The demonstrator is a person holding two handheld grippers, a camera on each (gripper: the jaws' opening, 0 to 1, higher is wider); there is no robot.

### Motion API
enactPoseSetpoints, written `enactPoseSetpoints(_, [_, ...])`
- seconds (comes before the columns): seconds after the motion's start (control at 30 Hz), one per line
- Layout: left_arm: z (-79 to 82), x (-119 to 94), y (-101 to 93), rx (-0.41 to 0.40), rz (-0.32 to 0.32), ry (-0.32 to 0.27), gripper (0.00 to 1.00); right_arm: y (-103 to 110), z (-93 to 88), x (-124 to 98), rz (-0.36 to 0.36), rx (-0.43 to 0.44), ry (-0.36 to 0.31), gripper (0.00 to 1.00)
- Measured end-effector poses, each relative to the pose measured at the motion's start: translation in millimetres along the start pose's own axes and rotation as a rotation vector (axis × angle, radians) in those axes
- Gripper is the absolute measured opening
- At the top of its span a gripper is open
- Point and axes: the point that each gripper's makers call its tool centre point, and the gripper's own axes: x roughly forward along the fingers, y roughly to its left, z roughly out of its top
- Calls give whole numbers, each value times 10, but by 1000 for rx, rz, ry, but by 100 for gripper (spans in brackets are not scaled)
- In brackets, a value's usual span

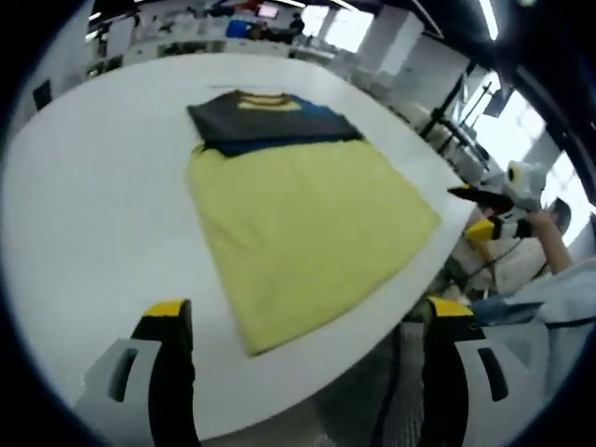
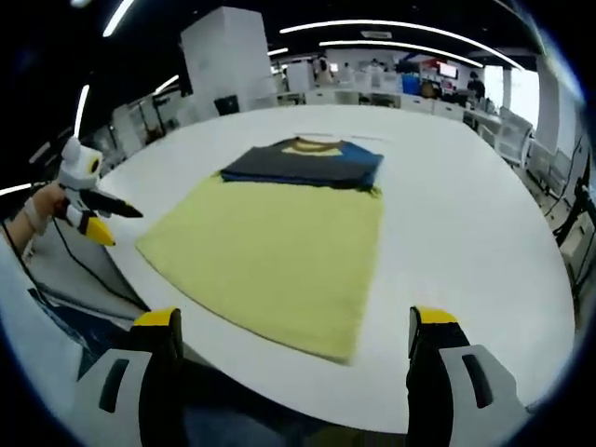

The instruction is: Fold the garment on the visible template until the final outline fits inside the template.

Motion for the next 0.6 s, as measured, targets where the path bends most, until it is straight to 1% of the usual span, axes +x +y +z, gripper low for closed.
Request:
enactPoseSetpoints(0.1, [-25,-1,16,-6,0,12,100,-15,-29,12,0,16,2,100])
enactPoseSetpoints(0.27, [-33,-9,21,-27,-9,9,100,-3,-132,42,10,30,32,100])
enactPoseSetpoints(0.37, [-72,-3,23,-37,-14,16,100,-3,-153,44,11,34,37,100])
enactPoseSetpoints(0.6, [-97,4,34,-64,-18,16,100,-35,-201,74,12,62,42,100])
